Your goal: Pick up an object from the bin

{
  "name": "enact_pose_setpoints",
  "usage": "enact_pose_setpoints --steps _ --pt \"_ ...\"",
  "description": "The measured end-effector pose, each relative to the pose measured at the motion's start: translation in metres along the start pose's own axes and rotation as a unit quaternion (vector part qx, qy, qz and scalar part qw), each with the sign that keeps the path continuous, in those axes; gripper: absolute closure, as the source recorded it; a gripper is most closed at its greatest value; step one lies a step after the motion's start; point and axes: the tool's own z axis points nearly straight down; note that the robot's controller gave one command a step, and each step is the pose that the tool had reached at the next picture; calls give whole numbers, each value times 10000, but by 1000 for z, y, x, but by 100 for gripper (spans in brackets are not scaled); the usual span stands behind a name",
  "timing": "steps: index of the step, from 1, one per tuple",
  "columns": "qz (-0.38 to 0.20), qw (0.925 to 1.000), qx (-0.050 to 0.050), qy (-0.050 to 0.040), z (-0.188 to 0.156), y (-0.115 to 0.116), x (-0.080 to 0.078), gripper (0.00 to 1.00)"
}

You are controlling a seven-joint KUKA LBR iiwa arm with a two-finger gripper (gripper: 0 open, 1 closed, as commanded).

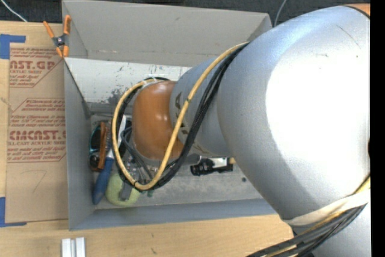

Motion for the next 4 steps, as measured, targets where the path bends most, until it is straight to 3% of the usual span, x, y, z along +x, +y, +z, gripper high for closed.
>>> enact_pose_setpoints --steps 1,2,3,4 --pt "644 9979 -64 -21 5 -63 -18 100" --pt "180 9998 -21 -32 9 -15 -19 100" --pt "350 9994 -49 -7 -75 -24 -68 100" --pt "452 9990 -39 -45 -34 -44 -33 100"
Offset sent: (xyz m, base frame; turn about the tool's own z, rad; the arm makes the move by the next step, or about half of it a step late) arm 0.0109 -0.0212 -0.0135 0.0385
